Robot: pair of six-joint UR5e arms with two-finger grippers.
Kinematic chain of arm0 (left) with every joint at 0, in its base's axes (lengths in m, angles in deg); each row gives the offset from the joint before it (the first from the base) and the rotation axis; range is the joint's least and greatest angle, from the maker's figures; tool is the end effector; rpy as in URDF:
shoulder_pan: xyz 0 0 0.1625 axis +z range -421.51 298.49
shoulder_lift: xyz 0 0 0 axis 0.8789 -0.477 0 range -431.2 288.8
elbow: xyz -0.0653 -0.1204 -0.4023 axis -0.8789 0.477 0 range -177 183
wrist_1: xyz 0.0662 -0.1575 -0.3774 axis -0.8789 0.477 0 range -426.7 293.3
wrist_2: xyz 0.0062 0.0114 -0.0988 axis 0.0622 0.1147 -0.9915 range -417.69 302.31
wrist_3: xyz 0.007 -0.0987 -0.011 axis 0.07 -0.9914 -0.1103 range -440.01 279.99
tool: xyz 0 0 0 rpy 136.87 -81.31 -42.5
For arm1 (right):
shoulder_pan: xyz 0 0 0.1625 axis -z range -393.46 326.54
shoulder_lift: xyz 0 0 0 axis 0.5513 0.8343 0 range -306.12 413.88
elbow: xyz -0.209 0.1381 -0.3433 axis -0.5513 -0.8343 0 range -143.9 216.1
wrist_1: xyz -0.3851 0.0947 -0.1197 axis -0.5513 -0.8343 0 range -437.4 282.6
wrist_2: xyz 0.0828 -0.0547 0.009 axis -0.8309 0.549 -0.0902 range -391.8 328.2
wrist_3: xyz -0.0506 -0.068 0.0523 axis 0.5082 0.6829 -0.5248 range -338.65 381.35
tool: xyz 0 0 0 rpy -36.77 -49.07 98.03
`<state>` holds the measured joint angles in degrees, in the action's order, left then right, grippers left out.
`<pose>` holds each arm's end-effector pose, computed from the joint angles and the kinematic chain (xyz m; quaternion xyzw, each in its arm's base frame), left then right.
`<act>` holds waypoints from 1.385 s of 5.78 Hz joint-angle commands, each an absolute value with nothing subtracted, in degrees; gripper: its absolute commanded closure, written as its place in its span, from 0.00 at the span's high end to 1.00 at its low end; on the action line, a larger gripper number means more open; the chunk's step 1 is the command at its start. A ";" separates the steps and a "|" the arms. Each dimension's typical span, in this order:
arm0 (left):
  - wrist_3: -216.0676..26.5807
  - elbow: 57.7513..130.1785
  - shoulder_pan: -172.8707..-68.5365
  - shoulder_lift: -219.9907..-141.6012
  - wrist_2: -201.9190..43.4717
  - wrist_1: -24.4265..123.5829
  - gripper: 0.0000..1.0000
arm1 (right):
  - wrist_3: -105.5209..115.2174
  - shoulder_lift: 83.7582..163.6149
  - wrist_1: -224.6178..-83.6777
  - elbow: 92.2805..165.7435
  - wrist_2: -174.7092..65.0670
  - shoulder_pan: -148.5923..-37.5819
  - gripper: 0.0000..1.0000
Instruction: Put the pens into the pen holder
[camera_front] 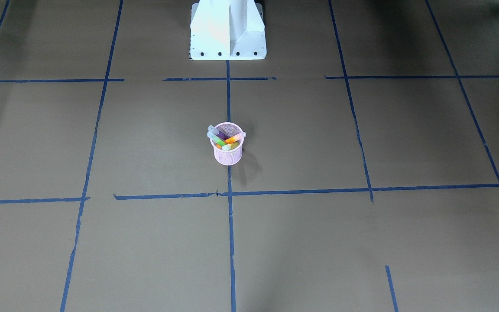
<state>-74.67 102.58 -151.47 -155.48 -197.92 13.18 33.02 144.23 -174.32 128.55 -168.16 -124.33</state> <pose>-0.0565 -0.4412 0.6330 -0.0298 0.4256 0.0193 0.9042 0.0686 -0.4819 0.6501 0.0045 -0.3952 -0.0699 0.9159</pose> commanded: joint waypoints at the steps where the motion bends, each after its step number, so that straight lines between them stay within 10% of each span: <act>1: -74.74 103.11 -151.51 -155.49 -197.70 13.19 1.00 | 32.95 144.75 -174.17 128.57 -167.94 -124.33 1.00; 8: -75.00 104.42 -151.42 -156.55 -197.35 12.93 1.00 | 32.95 144.85 -173.82 128.30 -167.85 -124.33 1.00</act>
<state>-75.00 104.18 -151.39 -156.68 -197.35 12.99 32.95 144.84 -173.88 128.33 -167.86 -124.33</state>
